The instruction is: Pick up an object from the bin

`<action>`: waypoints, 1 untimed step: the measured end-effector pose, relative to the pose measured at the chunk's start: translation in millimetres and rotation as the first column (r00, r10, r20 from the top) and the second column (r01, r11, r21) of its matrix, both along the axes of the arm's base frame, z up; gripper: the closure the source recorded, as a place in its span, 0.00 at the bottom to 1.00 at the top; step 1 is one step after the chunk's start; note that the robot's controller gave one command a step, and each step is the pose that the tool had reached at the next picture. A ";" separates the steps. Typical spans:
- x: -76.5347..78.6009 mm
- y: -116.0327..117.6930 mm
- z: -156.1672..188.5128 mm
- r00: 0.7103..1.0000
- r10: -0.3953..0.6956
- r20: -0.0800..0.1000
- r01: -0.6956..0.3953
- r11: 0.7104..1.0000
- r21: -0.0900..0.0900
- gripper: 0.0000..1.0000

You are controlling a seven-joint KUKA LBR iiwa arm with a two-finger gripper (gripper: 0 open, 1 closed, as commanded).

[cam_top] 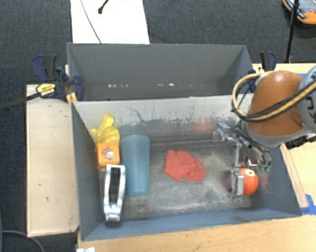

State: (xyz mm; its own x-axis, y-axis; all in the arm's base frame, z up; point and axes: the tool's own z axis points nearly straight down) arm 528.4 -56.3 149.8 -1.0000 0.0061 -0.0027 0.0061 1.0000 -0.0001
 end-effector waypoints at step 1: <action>-5.7 -6.5 -32.9 0.997 -0.074 0.006 0.074 0.997 0.001 0.00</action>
Offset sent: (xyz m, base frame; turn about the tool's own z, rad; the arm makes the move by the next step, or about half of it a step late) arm -0.0329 -0.0344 -0.0070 0.0085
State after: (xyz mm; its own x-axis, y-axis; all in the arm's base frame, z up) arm 522.7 -62.8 116.9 -0.9967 0.0802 -0.0082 0.0802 0.9968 0.0006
